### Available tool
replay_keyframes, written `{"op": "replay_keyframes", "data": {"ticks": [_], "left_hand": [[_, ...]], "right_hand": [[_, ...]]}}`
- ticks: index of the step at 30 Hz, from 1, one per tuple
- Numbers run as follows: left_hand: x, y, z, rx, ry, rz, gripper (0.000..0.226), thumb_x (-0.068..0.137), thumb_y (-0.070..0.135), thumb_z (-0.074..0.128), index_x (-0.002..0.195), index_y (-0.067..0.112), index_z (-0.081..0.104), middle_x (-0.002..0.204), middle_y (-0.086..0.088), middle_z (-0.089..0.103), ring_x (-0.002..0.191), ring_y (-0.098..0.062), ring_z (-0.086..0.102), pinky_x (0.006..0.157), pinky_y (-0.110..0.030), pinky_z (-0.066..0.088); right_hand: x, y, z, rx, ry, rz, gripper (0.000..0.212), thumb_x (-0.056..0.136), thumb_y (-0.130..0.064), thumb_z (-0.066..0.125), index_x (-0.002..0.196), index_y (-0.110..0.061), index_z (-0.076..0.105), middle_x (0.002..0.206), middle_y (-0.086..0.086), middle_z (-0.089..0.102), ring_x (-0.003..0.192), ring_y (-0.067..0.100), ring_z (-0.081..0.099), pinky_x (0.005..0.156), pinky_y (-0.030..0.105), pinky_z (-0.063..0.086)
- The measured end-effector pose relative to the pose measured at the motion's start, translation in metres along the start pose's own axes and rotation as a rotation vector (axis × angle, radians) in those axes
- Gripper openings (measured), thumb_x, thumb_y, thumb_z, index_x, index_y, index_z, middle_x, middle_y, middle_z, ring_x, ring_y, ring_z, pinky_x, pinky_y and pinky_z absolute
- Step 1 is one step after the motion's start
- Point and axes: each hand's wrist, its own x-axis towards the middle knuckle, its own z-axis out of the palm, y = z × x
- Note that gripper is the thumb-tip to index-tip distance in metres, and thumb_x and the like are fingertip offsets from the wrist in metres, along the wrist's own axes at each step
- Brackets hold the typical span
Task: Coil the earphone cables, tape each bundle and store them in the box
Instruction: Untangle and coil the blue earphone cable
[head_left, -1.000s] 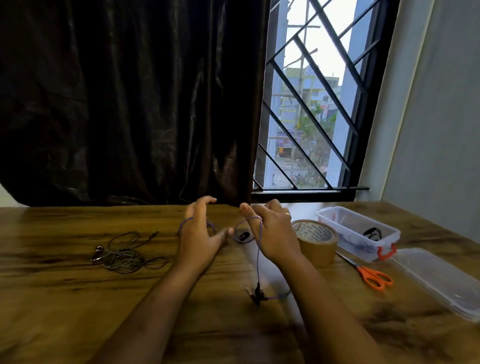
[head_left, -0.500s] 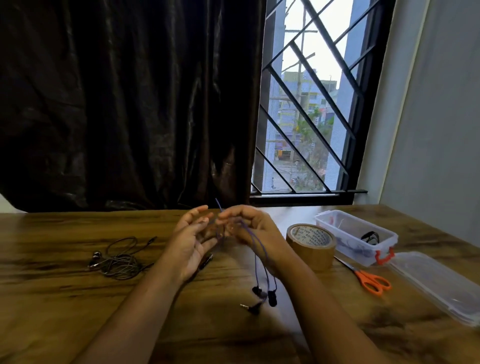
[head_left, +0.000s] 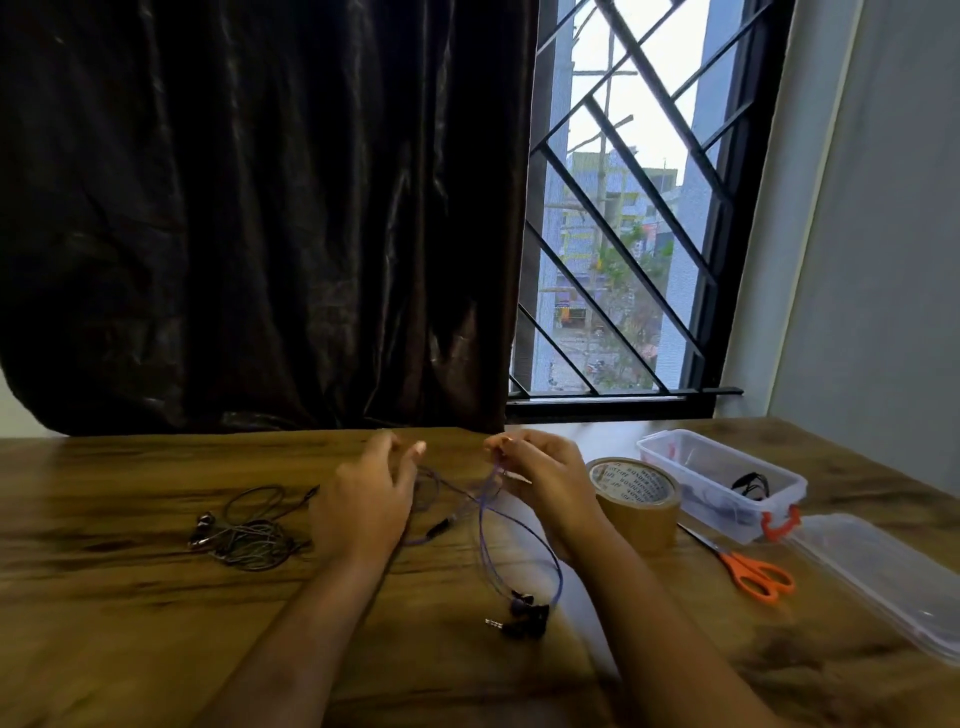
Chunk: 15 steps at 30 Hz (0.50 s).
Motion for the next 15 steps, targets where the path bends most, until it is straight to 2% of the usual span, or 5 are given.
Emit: {"op": "replay_keyframes", "data": {"ticks": [2,4,8,12,15], "left_hand": [[-0.003,0.001,-0.008,0.09,0.12,0.212,0.033,0.094,0.047,0.04,0.104,0.02,0.058,0.047,0.008,0.041,0.037,-0.012,0.042,0.033,-0.02,0.028],[-0.003,0.005,-0.008,-0.083,0.127,0.309,0.02,0.093,0.037,0.05,0.106,0.024,0.057,0.053,0.012,0.043,0.042,-0.002,0.042,0.036,-0.016,0.028],[-0.017,0.03,0.004,-0.492,-0.149,0.396,0.041,0.082,0.023,0.063,0.119,0.037,0.051,0.107,0.023,0.051,0.099,0.005,0.052,0.078,-0.013,0.045],[-0.021,0.034,0.018,-0.691,-0.323,0.274,0.01,0.087,0.026,0.058,0.091,0.034,0.058,0.07,-0.002,0.063,0.066,-0.011,0.062,0.062,-0.039,0.05],[-0.012,0.021,0.021,-0.475,-0.237,0.341,0.019,0.088,0.039,0.051,0.081,0.022,0.056,0.059,0.0,0.053,0.056,-0.012,0.054,0.053,-0.036,0.041]], "right_hand": [[0.0,-0.001,0.0,0.077,-0.025,0.012,0.022,0.092,0.002,0.048,0.081,-0.006,0.066,0.073,0.008,0.063,0.057,0.012,0.06,0.055,0.023,0.049],[0.0,-0.003,0.001,0.165,-0.129,0.036,0.026,0.09,0.006,0.042,0.079,-0.006,0.062,0.068,0.007,0.057,0.043,0.008,0.043,0.042,0.017,0.034],[-0.004,-0.013,0.004,0.359,-0.333,0.117,0.029,0.086,0.005,0.033,0.071,-0.005,0.056,0.058,0.006,0.047,0.036,0.004,0.028,0.035,0.014,0.02],[-0.005,-0.02,-0.001,0.48,-0.297,0.147,0.02,0.085,0.001,0.034,0.076,-0.004,0.051,0.051,0.001,0.035,0.032,0.002,0.022,0.035,0.011,0.014],[-0.003,-0.023,-0.008,0.641,-0.166,0.096,0.014,0.081,-0.001,0.039,0.075,-0.006,0.051,0.05,0.002,0.039,0.03,0.002,0.022,0.033,0.01,0.017]]}}
